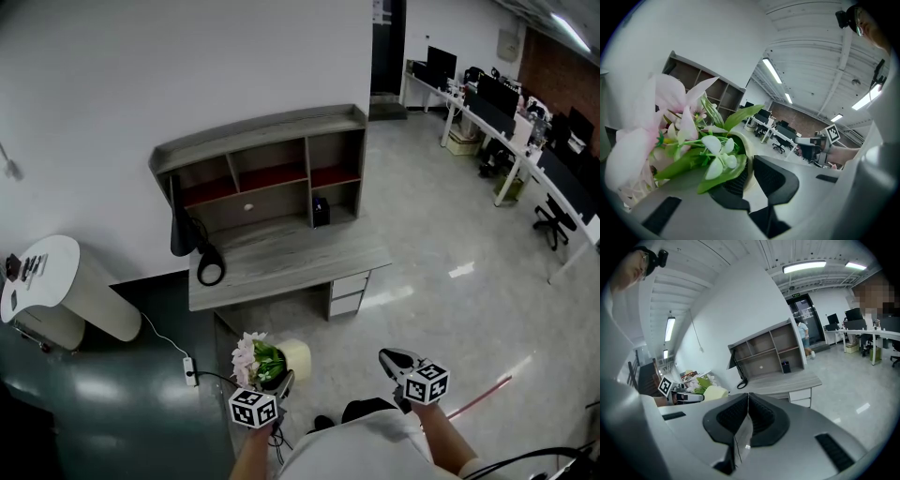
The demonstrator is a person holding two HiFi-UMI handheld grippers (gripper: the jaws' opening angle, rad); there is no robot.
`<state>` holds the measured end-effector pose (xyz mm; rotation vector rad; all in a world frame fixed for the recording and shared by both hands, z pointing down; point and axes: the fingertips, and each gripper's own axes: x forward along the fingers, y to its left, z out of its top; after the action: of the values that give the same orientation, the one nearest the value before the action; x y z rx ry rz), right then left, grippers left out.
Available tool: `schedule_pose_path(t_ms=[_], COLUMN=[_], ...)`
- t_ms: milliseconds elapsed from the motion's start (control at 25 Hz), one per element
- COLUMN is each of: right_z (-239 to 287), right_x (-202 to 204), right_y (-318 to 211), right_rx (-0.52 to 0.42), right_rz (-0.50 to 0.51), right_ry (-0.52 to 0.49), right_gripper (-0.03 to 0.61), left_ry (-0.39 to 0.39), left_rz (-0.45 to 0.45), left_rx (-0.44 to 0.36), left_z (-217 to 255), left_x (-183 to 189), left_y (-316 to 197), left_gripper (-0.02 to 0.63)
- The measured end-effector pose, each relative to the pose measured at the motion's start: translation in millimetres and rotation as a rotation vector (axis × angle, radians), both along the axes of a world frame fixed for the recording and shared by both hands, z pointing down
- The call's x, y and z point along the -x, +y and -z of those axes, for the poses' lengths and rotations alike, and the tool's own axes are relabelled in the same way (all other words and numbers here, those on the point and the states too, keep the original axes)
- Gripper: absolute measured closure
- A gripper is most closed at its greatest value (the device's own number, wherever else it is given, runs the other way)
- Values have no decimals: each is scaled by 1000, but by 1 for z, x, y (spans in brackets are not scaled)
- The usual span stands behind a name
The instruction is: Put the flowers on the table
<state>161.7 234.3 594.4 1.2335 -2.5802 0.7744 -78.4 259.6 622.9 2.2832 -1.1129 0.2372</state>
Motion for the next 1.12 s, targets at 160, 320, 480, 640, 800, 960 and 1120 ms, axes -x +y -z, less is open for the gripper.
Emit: schedule_pose_path(t_ms=[160, 320, 480, 640, 800, 960, 1120], right_z=[-2, -5, -12, -15, -20, -24, -26], right_x=[11, 17, 25, 34, 46, 48, 43], right_y=[-2, -16, -36, -64, -98, -130, -164], right_rx=[10, 13, 27, 39, 53, 68, 80], right_rz=[15, 16, 30, 53, 83, 100, 114], right_ry=[10, 3, -5, -21, -31, -37, -37], right_gripper=[558, 558, 558, 558, 558, 558, 558], left_ry=[7, 8, 6, 4, -3, -6, -13], left_rz=[8, 10, 22, 38, 51, 62, 72], left_rx=[9, 12, 19, 31, 42, 55, 61], left_z=[-1, -5, -6, -7, -9, -11, -11], left_x=[6, 9, 14, 15, 19, 19, 14], left_y=[-2, -12, -26, -45, -69, -96, -128], left_gripper=[561, 561, 561, 561, 561, 561, 561])
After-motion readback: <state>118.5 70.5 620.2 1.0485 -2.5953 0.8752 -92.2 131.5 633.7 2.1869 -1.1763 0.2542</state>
